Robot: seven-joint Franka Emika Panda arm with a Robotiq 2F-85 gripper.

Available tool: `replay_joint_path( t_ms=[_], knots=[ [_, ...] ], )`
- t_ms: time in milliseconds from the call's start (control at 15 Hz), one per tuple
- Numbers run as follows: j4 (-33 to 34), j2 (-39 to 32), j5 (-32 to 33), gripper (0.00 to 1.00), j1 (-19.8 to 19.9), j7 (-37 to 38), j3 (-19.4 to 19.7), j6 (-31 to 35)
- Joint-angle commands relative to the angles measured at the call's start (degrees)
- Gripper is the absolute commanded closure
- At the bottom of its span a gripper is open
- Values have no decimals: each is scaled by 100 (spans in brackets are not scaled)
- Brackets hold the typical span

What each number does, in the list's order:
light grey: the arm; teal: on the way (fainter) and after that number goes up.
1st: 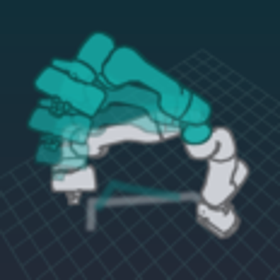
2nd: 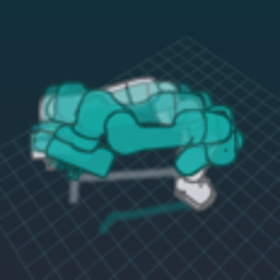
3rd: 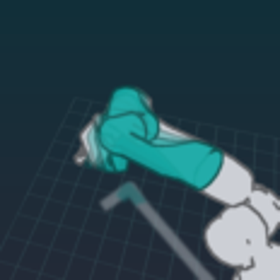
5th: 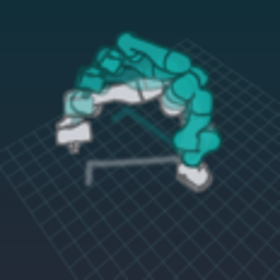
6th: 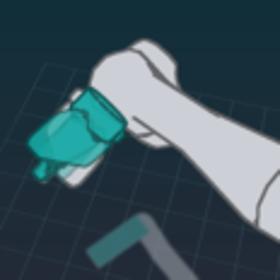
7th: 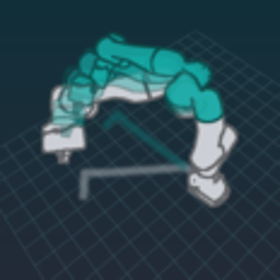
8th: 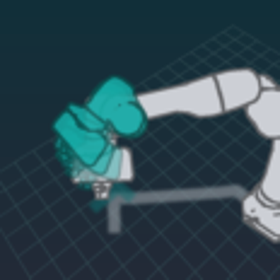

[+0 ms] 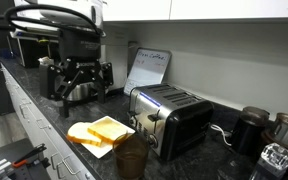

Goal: Pick up the dark bowl and move it to the left. Switch off the coffee maker.

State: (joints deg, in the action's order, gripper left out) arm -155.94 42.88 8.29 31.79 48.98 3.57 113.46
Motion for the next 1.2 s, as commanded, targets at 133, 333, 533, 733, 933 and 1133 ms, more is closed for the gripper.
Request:
replay_joint_path(
  t_ms=[133,333,533,733,933,1133],
  knots=[
    [25,-521,16,0,12,688,88,564],
    [-52,-906,81,0,15,1155,68,903],
    [-122,-1285,77,0,26,1632,116,1080],
    [-136,-1650,31,0,-56,1930,213,1349],
    [-9,-1977,-14,0,-135,2097,284,1572],
    [15,-2256,50,0,-188,2371,296,1767]
  ],
)
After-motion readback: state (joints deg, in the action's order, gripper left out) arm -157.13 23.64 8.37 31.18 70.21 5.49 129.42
